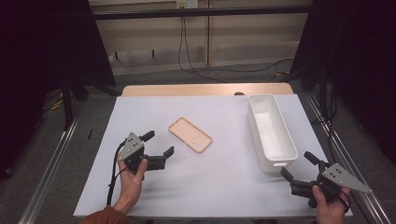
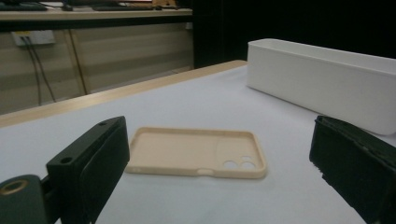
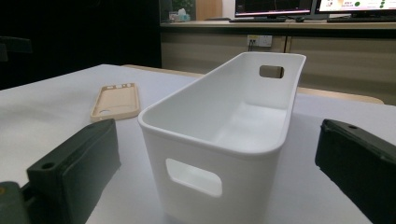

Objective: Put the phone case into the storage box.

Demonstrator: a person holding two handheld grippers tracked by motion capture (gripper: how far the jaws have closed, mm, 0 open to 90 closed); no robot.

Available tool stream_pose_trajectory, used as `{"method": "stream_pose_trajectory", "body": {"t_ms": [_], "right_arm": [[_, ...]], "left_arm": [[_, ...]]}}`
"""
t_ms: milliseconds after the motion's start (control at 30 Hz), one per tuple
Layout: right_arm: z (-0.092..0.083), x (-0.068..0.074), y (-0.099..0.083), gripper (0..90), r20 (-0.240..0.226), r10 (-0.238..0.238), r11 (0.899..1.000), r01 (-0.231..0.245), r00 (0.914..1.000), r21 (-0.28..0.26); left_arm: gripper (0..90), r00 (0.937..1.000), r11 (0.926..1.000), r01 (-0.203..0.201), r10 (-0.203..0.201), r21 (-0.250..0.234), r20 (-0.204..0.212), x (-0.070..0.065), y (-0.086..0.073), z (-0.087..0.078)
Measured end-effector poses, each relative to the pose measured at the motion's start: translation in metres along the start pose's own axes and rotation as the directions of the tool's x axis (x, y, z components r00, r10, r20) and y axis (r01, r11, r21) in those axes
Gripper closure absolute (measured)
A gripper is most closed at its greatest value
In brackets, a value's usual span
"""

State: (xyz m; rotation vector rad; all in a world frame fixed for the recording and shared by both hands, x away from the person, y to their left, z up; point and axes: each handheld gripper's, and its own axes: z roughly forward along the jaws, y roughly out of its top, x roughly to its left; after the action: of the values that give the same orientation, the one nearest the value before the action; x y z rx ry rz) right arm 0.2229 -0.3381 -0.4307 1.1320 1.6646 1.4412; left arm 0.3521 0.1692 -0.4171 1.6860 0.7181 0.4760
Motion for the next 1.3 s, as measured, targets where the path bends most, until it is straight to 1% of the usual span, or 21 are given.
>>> {"method": "stream_pose_trajectory", "body": {"t_ms": [33, 67, 133, 167, 300, 333, 400, 467, 500, 567, 667, 700, 733, 800, 833, 1067, 1100, 1167, 1233, 1267, 1300], "right_arm": [[0.000, 0.000, 0.000, 0.0, 0.000, 0.000, 1.000, 0.000, 1.0000, 0.000], [0.000, 0.000, 0.000, 0.0, 0.000, 0.000, 1.000, 0.000, 1.0000, 0.000], [0.001, 0.000, 0.000, 0.0, -0.002, -0.002, 1.000, 0.002, 1.0000, 0.001], [0.001, 0.000, 0.000, 0.0, -0.001, 0.000, 1.000, 0.000, 1.0000, 0.000], [0.000, 0.000, 0.000, 0.0, 0.000, -0.002, 1.000, 0.002, 1.0000, -0.002], [0.000, 0.000, 0.000, 0.0, 0.000, -0.002, 1.000, 0.002, 1.0000, -0.002], [0.000, 0.000, 0.000, 0.0, -0.001, 0.000, 1.000, 0.000, 1.0000, -0.002], [0.000, 0.000, 0.000, 0.0, -0.003, -0.002, 1.000, 0.002, 1.0000, -0.003], [0.000, 0.000, 0.000, 0.0, -0.003, -0.001, 1.000, 0.001, 1.0000, -0.004], [0.000, 0.000, 0.000, 0.0, -0.002, -0.001, 1.000, 0.001, 1.0000, -0.005], [0.000, 0.000, 0.000, 0.0, -0.003, -0.002, 1.000, 0.002, 1.0000, -0.003], [0.001, 0.000, 0.000, 0.0, -0.005, -0.004, 1.000, 0.004, 1.0000, -0.005], [0.001, 0.000, 0.000, 0.0, -0.005, -0.004, 1.000, 0.004, 1.0000, -0.005], [0.001, 0.000, 0.000, 0.0, -0.005, -0.003, 1.000, 0.003, 1.0000, -0.005], [0.001, 0.000, 0.000, 0.0, -0.005, -0.003, 1.000, 0.003, 1.0000, -0.005], [0.001, 0.000, 0.000, 0.0, -0.006, 0.002, 1.000, -0.002, 1.0000, -0.002], [0.001, 0.000, 0.000, 0.0, -0.007, 0.000, 1.000, 0.000, 1.0000, -0.003], [0.001, 0.000, 0.000, 0.0, -0.008, -0.001, 1.000, 0.001, 1.0000, -0.003], [0.001, 0.000, 0.000, 0.0, -0.008, -0.002, 1.000, 0.002, 1.0000, -0.004], [0.001, 0.000, 0.000, 0.0, -0.008, -0.002, 1.000, 0.002, 1.0000, -0.004], [0.001, 0.000, 0.000, 0.0, -0.008, 0.000, 1.000, -0.001, 1.0000, -0.005]], "left_arm": [[5.1, 0.9999, 0.9999, 0.011, -0.011, -0.001, 0.005, -0.001, 0.001, 0.002], [5.1, 0.9997, 0.9999, 0.011, -0.011, -0.010, 0.020, 0.000, 0.002, 0.003], [3.4, 0.9999, 0.9998, 0.004, -0.004, -0.018, 0.015, -0.001, 0.005, 0.007], [3.2, 0.9997, 0.9997, -0.008, 0.008, -0.022, 0.025, -0.001, 0.008, 0.011], [2.2, 0.9996, 0.9993, 0.002, -0.001, -0.038, 0.028, -0.001, 0.011, 0.016], [2.2, 0.9993, 0.9990, 0.003, -0.001, -0.045, 0.036, 0.000, 0.011, 0.017], [2.1, 0.9994, 0.9995, -0.008, 0.009, -0.031, 0.034, 0.000, 0.012, 0.022], [2.2, 0.9991, 0.9996, 0.008, -0.007, -0.026, 0.041, 0.000, 0.013, 0.025], [2.2, 0.9995, 0.9996, 0.001, -0.001, -0.028, 0.033, -0.001, 0.013, 0.026], [1.8, 0.9994, 0.9997, -0.008, 0.009, -0.024, 0.034, -0.002, 0.015, 0.028], [1.4, 0.9993, 0.9995, -0.009, 0.011, -0.030, 0.037, -0.002, 0.017, 0.031], [1.4, 0.9995, 0.9990, -0.009, 0.010, -0.044, 0.031, -0.001, 0.017, 0.035], [1.5, 0.9995, 0.9990, -0.009, 0.010, -0.044, 0.031, -0.001, 0.017, 0.035], [1.5, 0.9996, 0.9995, -0.010, 0.011, -0.030, 0.026, 0.002, 0.018, 0.039], [1.6, 0.9998, 0.9996, -0.007, 0.007, -0.028, 0.016, 0.005, 0.017, 0.042], [1.9, 0.9998, 0.9996, -0.016, 0.016, -0.024, 0.010, 0.012, 0.020, 0.052], [2.2, 0.9999, 0.9997, 0.005, -0.005, -0.022, 0.015, 0.014, 0.021, 0.055], [2.4, 0.9999, 0.9998, -0.004, 0.005, -0.017, 0.014, 0.015, 0.021, 0.057], [2.2, 0.9995, 0.9995, -0.030, 0.030, -0.011, 0.000, 0.018, 0.024, 0.062], [2.3, 0.9995, 0.9995, -0.030, 0.030, -0.011, 0.000, 0.018, 0.024, 0.062], [2.4, 1.0000, 0.9997, -0.010, 0.010, -0.023, -0.001, 0.018, 0.025, 0.066]]}}
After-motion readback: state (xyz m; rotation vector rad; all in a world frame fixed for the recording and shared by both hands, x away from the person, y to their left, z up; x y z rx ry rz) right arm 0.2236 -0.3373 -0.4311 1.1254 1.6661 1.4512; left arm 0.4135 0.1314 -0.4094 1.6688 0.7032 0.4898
